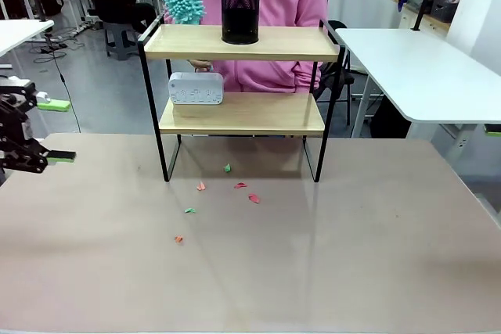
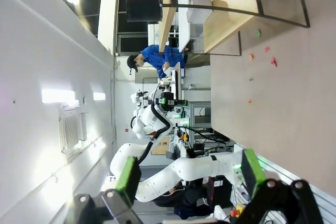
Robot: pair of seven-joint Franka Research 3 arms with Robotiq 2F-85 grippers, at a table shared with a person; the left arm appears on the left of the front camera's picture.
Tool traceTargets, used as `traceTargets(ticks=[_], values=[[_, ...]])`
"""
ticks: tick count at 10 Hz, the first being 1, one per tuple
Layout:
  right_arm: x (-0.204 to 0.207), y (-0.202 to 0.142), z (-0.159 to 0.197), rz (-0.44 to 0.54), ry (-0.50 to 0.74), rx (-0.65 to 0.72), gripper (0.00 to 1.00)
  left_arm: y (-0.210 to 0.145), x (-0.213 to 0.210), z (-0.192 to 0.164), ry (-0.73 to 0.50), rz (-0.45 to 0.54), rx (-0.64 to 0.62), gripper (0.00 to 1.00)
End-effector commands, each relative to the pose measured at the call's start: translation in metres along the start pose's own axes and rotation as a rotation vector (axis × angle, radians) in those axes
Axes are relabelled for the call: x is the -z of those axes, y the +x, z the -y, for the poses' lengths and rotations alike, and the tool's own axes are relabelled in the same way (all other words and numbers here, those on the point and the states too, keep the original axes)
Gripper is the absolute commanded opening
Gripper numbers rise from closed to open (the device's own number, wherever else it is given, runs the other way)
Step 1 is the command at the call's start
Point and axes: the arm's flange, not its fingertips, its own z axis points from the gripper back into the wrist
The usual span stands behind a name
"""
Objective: Clean the shelf.
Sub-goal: Hand the Duster back to the human.
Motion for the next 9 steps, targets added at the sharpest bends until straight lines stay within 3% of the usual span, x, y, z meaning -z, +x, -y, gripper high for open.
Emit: traceTargets(ticks=[1, 9], values=[[-0.0045, 0.0021, -0.0007, -0.007, -0.003, -0.021, 1.00, -0.0039, -0.0064, 0.0069, -0.003, 0.027, 0.008, 1.00], [-0.0045, 0.0021, -0.0007, -0.007, -0.003, -0.021, 1.00, -0.0039, -0.0064, 0.0069, -0.003, 0.027, 0.008, 1.00]])
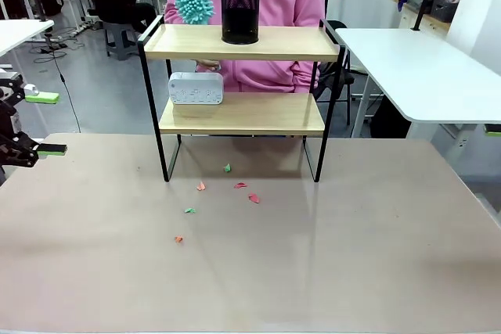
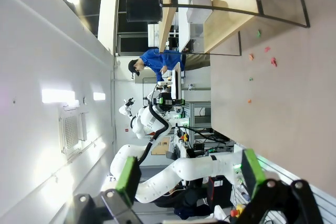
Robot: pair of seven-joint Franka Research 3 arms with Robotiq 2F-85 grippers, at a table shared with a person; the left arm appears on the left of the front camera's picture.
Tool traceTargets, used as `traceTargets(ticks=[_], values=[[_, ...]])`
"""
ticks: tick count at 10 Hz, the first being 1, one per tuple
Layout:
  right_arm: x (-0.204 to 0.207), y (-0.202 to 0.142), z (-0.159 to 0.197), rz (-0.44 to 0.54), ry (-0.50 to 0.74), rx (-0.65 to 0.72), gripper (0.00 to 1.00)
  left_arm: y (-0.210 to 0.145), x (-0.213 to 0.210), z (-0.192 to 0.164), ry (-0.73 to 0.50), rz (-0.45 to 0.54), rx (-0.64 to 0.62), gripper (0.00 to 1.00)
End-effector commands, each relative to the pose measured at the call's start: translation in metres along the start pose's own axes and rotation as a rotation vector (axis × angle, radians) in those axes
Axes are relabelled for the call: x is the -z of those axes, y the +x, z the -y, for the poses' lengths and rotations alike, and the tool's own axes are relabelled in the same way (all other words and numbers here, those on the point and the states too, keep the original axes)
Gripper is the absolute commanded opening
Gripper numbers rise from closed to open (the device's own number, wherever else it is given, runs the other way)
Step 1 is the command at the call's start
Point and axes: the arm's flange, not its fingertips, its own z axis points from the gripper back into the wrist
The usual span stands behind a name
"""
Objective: Clean the shelf.
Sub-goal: Hand the Duster back to the human.
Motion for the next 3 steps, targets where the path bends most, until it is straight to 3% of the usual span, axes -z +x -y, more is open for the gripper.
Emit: traceTargets(ticks=[1, 3], values=[[-0.0045, 0.0021, -0.0007, -0.007, -0.003, -0.021, 1.00, -0.0022, 0.0022, 0.0012, -0.002, 0.002, -0.008, 1.00], [-0.0045, 0.0021, -0.0007, -0.007, -0.003, -0.021, 1.00, -0.0022, 0.0022, 0.0012, -0.002, 0.002, -0.008, 1.00]])
